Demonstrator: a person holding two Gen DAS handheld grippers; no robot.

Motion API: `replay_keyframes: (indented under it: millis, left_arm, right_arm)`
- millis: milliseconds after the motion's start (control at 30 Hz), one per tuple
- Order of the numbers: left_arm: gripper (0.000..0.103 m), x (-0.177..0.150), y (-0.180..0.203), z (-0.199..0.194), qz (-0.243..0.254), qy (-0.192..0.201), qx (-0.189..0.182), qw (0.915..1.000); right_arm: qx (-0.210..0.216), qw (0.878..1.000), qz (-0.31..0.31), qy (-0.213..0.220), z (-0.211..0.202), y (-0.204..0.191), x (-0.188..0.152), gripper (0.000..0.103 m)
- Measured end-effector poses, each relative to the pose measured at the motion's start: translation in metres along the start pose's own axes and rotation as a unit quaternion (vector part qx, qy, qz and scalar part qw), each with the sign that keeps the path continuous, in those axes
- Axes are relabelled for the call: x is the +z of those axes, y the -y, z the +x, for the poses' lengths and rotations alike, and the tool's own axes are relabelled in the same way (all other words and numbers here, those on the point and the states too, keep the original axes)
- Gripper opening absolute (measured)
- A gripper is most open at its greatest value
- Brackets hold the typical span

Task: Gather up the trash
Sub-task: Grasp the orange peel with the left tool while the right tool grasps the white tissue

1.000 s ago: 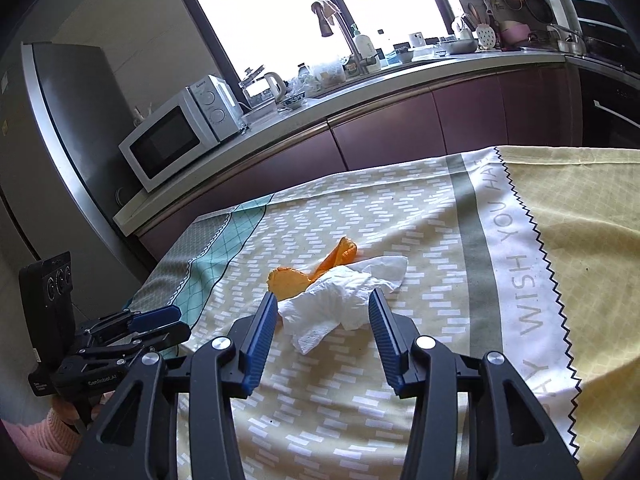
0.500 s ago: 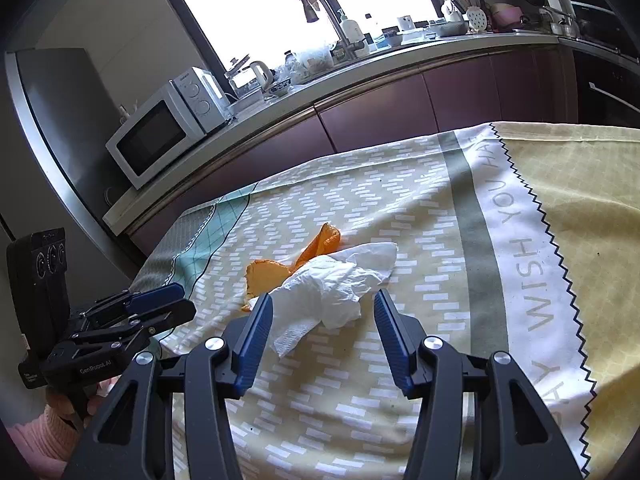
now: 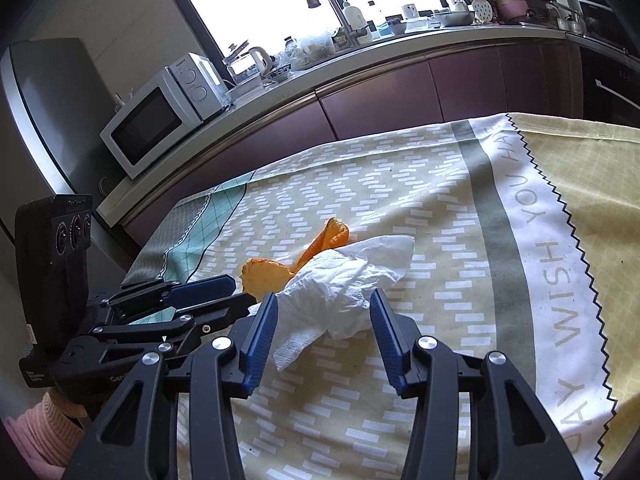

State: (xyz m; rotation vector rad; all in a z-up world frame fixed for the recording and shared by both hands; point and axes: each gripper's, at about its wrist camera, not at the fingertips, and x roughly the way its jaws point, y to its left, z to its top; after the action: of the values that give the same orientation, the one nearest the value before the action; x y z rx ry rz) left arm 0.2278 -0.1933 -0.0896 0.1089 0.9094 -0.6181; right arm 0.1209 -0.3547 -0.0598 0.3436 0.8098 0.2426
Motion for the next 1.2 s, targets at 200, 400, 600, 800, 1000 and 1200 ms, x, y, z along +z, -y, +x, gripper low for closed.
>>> replay_keyframes:
  millis: [200, 400, 600, 800, 1000, 1200]
  left_arm:
    - [0.008, 0.005, 0.001, 0.007, -0.008, -0.004, -0.003, 1.0]
    - [0.004, -0.002, -0.001, -0.011, -0.014, 0.016, -0.009, 0.9997]
    - [0.004, -0.02, -0.005, -0.042, -0.009, 0.038, -0.001, 0.9992]
    - [0.004, -0.043, -0.019, -0.072, -0.021, 0.041, -0.006, 0.9989]
    - [0.005, -0.069, -0.036, -0.091, -0.029, 0.025, -0.018, 0.9991]
    - [0.028, -0.076, -0.043, -0.079, -0.032, 0.009, -0.017, 0.9993]
  right_arm:
    - [0.005, 1.0, 0.02, -0.017, 0.008, 0.008, 0.001, 0.027]
    - [0.016, 1.0, 0.019, 0.002, -0.004, 0.009, -0.001, 0.014]
    - [0.035, 0.999, 0.01, 0.016, -0.024, 0.007, -0.009, 0.013]
    - [0.055, 0.998, 0.003, 0.017, -0.036, 0.001, -0.017, 0.013]
    - [0.068, 0.998, -0.007, 0.008, -0.036, -0.008, -0.024, 0.013]
    - [0.073, 0.997, -0.006, -0.004, -0.026, -0.013, -0.027, 0.013]
